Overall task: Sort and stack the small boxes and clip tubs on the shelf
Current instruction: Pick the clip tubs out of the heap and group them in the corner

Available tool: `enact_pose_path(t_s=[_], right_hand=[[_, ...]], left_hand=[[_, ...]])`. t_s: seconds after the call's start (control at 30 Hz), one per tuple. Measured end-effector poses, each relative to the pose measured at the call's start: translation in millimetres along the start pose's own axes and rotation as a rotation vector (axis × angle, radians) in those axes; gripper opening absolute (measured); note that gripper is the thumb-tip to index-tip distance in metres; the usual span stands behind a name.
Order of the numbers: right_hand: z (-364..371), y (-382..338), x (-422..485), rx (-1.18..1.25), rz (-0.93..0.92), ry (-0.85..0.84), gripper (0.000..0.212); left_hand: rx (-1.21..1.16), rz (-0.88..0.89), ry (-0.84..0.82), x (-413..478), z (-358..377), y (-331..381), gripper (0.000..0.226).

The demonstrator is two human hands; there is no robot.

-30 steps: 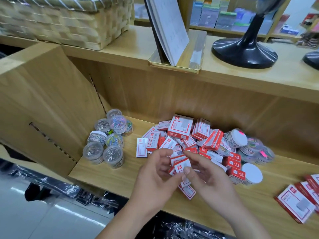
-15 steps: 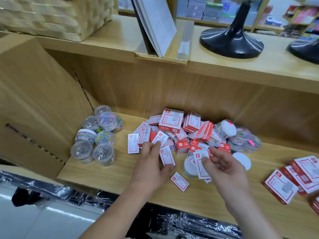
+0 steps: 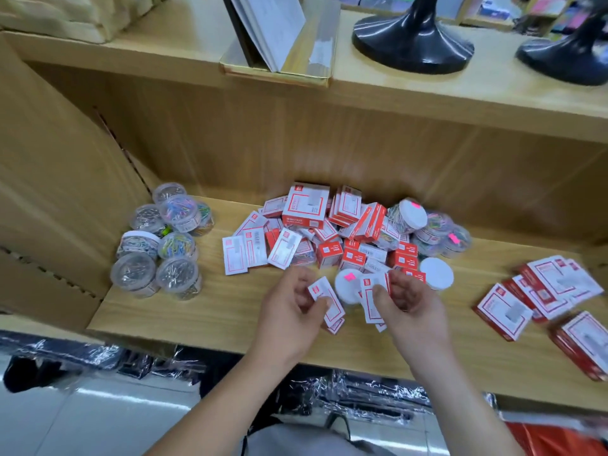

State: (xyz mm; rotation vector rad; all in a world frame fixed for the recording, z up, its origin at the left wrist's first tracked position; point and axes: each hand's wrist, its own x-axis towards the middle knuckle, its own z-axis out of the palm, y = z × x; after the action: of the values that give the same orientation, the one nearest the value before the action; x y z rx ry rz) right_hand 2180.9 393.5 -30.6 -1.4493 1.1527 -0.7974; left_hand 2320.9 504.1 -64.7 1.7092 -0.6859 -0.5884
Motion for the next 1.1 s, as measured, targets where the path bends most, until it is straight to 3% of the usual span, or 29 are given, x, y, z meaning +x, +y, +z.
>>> enact_pose_path(t_s=[0.13,0.3,0.37,0.53,0.7,0.77,1.1], right_hand=[[-6.2,1.3,-7.8,0.012,0.023,0.015,0.022],[-12.9,5.0,-16.6,0.01,0.04,0.039,0.023],[-12.1,5.7,-19.1,0.012,0.058,0.045,0.023],[-17.3,5.6,-16.7,-0.012,0.059,0.058,0.023],[-37.5,7.0,-11.3,0.009,0.048,0.027,0.024],[-51.2,5.5,-7.9,0.015,0.033,-0.006,0.025],[-107.8,25.5,13.3,0.034,0.025,-0.138,0.026]], left_hand=[[0.366,0.237,0.063,-5.3,-4.6,-19.0,0.029],[0.679,0.34,-0.029,-16.0,-4.9,-16.8,0.057],[0.767,0.35,-0.025,-17.7,-1.1,-21.2,0.055],[0.73,0.306,-0.043,-18.4,3.9,-25.3,0.051],[0.548,0.06,-0.081,-16.5,4.2,-18.7,0.063],[0.55,0.038,-0.078,-16.2,10.4,-15.3,0.066],[0.459,0.233,0.006,-71.2,96.4,-13.2,0.062]])
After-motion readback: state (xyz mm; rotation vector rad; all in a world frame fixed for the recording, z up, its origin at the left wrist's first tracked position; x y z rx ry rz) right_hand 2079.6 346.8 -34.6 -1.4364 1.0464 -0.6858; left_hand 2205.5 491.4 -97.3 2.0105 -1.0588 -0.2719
